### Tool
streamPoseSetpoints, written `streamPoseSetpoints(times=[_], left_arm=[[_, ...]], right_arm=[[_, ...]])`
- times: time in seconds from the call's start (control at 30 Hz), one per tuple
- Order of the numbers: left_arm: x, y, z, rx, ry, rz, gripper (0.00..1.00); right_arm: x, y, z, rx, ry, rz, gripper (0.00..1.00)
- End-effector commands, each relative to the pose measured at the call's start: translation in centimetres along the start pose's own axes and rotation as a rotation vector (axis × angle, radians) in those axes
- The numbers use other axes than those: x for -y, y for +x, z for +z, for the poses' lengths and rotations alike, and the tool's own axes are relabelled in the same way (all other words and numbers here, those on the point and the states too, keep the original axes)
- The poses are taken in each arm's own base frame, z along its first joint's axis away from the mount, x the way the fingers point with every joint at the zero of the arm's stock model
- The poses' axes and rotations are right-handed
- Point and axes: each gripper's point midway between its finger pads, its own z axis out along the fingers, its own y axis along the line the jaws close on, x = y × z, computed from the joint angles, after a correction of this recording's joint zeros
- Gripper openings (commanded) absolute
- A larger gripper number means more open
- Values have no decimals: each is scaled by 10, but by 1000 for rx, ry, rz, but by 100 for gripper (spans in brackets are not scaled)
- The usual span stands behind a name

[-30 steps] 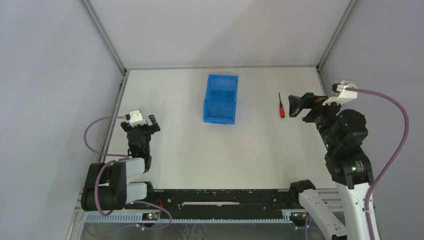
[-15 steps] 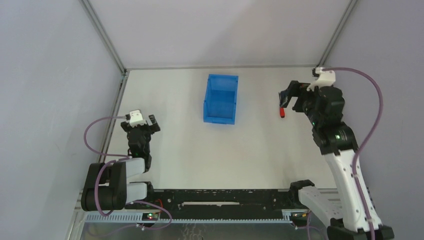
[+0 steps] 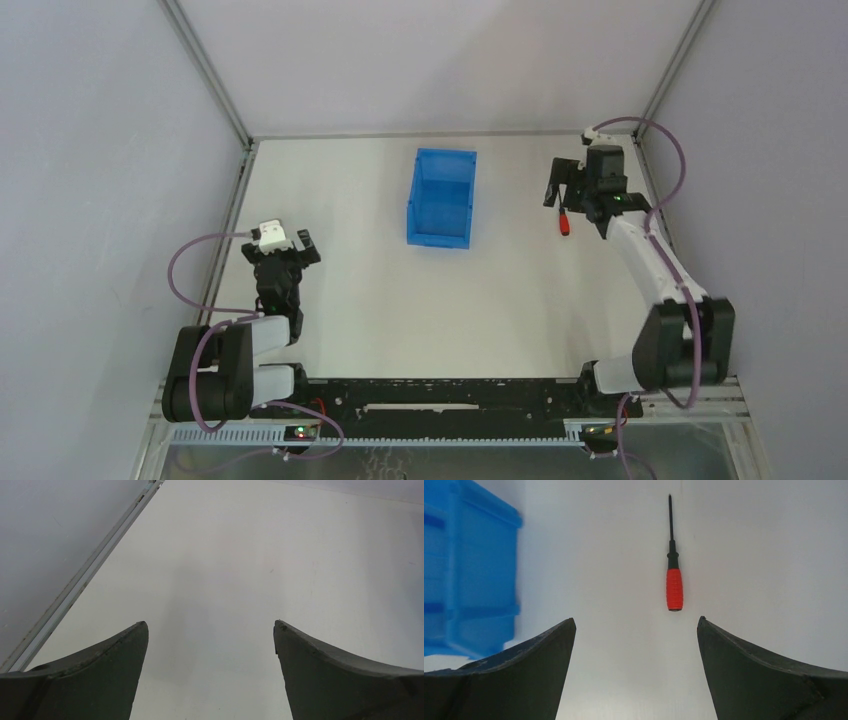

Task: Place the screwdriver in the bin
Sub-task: Pick up the screwdriver from the center of the board.

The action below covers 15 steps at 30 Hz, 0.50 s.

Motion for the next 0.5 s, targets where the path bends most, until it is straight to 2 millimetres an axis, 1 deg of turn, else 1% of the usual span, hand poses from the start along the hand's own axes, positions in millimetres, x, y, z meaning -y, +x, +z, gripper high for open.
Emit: streamPoseSetpoints(times=[0.0,0.1,0.2,0.3,0.47], left_arm=[[-2,-27,9,77,-15,2,100],[-2,-27,9,76,-15,3,100],[-2,-27,9,76,-15,3,100],[-2,-27,9,75,-15,3,100],[-2,-27,9,76,-16,3,100]], right_arm=[[8,9,39,-19,32,-26,100],[12,27,65,-73,51,-26,100],[17,46,86,-133,74,-28,100],[25,62,103,-190,112,-33,100],[32,86,123,-263,141,-50,99]])
